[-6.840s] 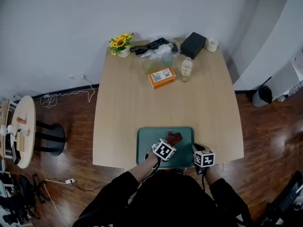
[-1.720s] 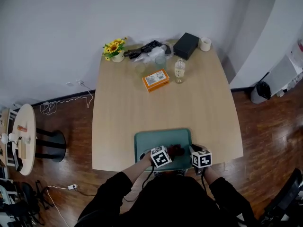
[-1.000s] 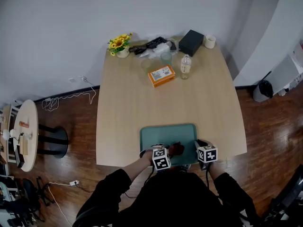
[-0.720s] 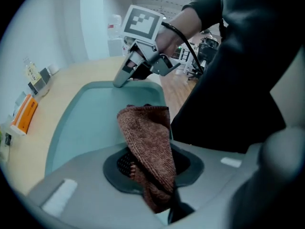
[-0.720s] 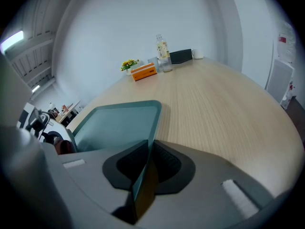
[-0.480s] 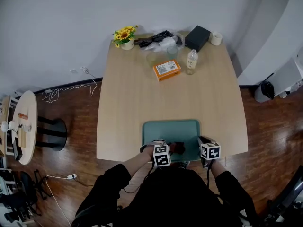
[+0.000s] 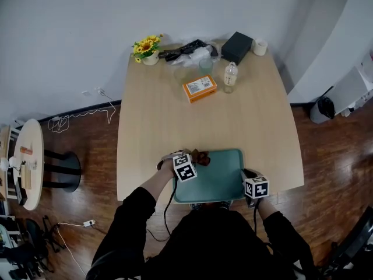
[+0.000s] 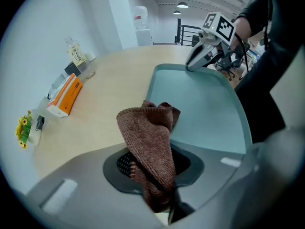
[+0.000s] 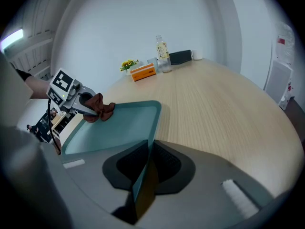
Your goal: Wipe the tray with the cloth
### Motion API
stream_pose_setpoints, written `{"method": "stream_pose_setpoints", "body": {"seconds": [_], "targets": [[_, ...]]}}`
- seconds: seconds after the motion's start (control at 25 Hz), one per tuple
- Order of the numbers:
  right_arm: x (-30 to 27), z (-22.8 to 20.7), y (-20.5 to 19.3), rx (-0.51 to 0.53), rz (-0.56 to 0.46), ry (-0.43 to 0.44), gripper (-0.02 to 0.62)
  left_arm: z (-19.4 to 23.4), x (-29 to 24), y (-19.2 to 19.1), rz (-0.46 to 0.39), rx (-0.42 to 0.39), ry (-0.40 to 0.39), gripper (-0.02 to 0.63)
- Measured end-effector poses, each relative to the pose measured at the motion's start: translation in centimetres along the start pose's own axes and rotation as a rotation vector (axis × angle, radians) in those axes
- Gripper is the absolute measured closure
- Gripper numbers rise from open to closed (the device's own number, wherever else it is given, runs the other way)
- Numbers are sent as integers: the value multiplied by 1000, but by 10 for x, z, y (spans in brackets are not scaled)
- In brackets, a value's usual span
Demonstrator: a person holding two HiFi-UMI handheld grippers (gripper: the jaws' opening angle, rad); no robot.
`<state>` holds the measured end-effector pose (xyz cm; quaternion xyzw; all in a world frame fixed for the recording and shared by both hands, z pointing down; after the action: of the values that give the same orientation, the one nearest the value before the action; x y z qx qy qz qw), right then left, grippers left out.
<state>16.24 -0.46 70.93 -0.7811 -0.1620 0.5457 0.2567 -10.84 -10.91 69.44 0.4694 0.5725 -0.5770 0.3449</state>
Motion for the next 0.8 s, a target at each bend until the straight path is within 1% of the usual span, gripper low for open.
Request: {"method": "stream_pose_setpoints", "body": {"seconds": [0.08,0.16,0.24,0.32,0.4,0.48,0.56,0.64,0.72,0.8], "targets": [[0,-1,0,0,2,1,557,-4,0,1,-1,-5,16,526],[0,-2,1,-2,1,2,557,-14,2,2,-8,-15,9,526],[0,-3,1,-1,1,-1,557,-34,6,0,-21,-22,-20,526],[0,-3,1,1,3,-2,557,-64,11,-6,-32,-42,-58,526],[0,-3,0,1,3,-3,557,-103,16,-14,-39,-96,-101,526],[2,-3,-2,-1,3,-5,557,-142,20,-20,-45,-170,-146,526],[1,-4,-2,-3,3,-6,557,-164,21,-24,-57,-204,-166,526],[0,-4,-1,-3,3,-5,557,-166,21,-26,-72,-184,-176,528],[0,-3,0,1,6,-5,557,-155,21,-28,-83,-152,-179,526],[0,-1,1,5,10,-1,557,-131,19,-34,-76,-132,-131,526]]}}
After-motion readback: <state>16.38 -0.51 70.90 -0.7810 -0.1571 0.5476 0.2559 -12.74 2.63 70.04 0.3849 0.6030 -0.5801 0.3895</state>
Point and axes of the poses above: the fingertips, and each gripper's own axes: x backward along the fingers, z to its left, y out of its top, the point moved 9 cm from there along x, backward along the fingers
